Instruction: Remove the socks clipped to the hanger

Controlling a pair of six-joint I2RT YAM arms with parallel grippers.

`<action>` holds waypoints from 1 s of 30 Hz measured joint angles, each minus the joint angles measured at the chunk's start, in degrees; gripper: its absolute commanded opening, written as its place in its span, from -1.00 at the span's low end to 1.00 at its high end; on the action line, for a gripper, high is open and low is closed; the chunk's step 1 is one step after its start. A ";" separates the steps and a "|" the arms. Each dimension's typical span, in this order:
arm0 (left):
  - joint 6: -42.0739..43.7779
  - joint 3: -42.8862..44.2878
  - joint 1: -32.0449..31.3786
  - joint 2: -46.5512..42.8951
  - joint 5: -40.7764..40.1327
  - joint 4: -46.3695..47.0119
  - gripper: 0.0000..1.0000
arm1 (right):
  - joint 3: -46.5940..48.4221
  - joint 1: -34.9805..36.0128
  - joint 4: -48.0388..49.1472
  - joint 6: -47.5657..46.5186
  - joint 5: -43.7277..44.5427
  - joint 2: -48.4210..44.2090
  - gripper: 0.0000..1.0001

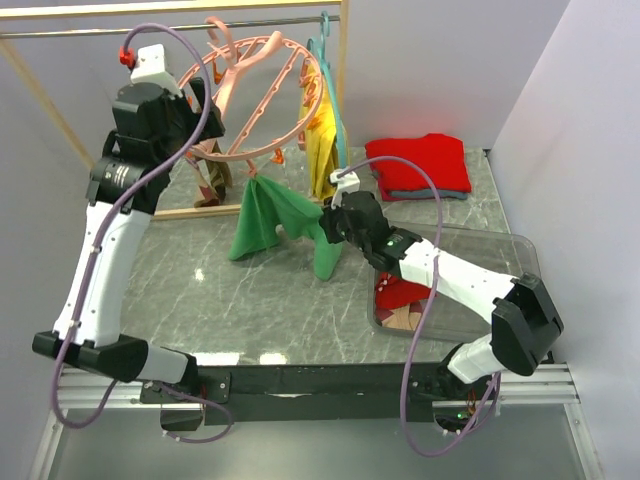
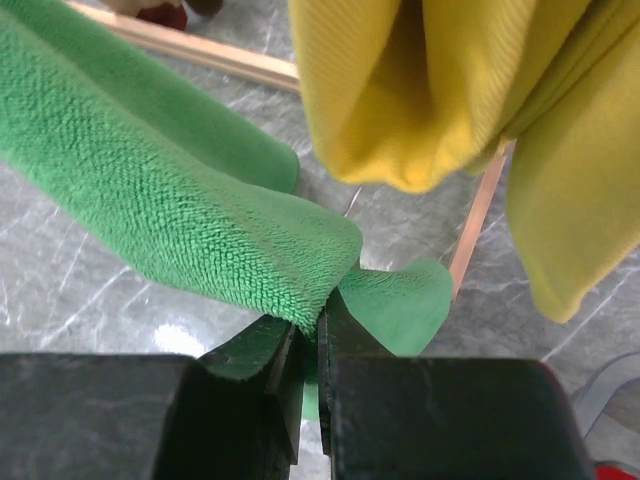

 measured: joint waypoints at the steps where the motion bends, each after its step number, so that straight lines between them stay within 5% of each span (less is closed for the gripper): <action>1: 0.26 0.31 1.68 0.79 1.25 0.07 0.90 | -0.42 0.00 0.07 -0.09 -0.26 -0.31 -0.79; 8: 1.40 0.35 9.60 3.78 15.96 2.49 0.93 | -1.36 -0.15 0.31 -0.42 -2.32 -1.46 -0.78; 16: 1.79 -1.64 10.47 5.46 27.93 8.55 0.84 | -1.53 -0.15 0.59 -0.37 -5.38 -2.27 -0.78; 25: 1.51 0.13 10.47 12.31 29.77 9.57 0.41 | -1.84 -0.15 1.25 -0.22 -7.52 -2.47 -0.75; 30: 0.90 -0.35 10.47 12.31 29.59 10.38 0.03 | -1.86 -0.15 1.22 -0.20 -7.78 -2.58 -0.42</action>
